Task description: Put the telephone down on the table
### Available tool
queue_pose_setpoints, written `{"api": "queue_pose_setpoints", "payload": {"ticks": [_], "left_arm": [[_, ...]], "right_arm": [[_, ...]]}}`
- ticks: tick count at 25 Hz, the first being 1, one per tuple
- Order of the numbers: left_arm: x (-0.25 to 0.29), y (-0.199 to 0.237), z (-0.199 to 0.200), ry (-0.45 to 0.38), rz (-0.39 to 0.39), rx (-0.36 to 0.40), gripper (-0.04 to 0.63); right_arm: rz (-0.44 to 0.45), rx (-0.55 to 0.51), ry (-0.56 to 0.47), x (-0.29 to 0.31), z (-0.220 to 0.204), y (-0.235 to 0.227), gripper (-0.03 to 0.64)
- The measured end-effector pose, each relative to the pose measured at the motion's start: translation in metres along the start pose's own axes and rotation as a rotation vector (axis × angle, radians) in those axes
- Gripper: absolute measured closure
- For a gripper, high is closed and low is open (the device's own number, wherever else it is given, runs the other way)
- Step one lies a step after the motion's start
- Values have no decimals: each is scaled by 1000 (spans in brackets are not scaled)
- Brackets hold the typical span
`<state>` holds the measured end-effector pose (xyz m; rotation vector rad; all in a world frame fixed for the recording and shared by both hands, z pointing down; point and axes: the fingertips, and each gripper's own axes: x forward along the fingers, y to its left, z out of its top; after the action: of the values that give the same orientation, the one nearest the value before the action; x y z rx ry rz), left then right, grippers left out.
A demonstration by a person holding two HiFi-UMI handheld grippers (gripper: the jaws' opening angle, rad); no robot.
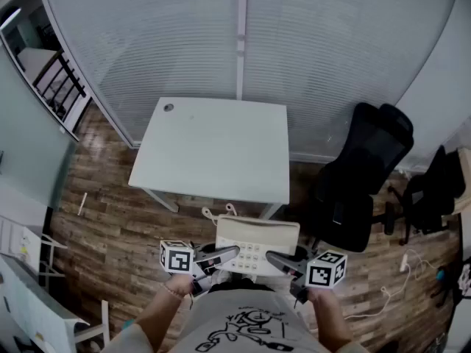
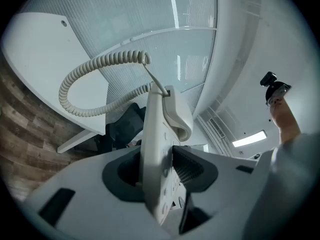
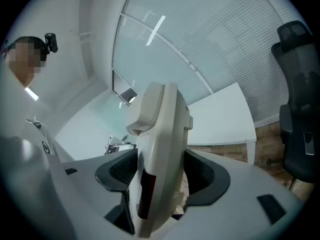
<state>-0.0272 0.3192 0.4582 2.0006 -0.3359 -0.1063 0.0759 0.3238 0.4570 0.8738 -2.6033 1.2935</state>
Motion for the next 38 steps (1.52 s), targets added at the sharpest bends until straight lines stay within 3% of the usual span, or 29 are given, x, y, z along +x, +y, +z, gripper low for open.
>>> {"api": "queue_pose_setpoints", "payload": {"ticks": [17,38], "left_arm": [[5,-1,8,-19,9,-1,432],[49,-4,13,-51,32,4,431]], "right_arm": [[13,0,6,2,9,-4,311],[49,-13,22,-23,30,-38,311]]}}
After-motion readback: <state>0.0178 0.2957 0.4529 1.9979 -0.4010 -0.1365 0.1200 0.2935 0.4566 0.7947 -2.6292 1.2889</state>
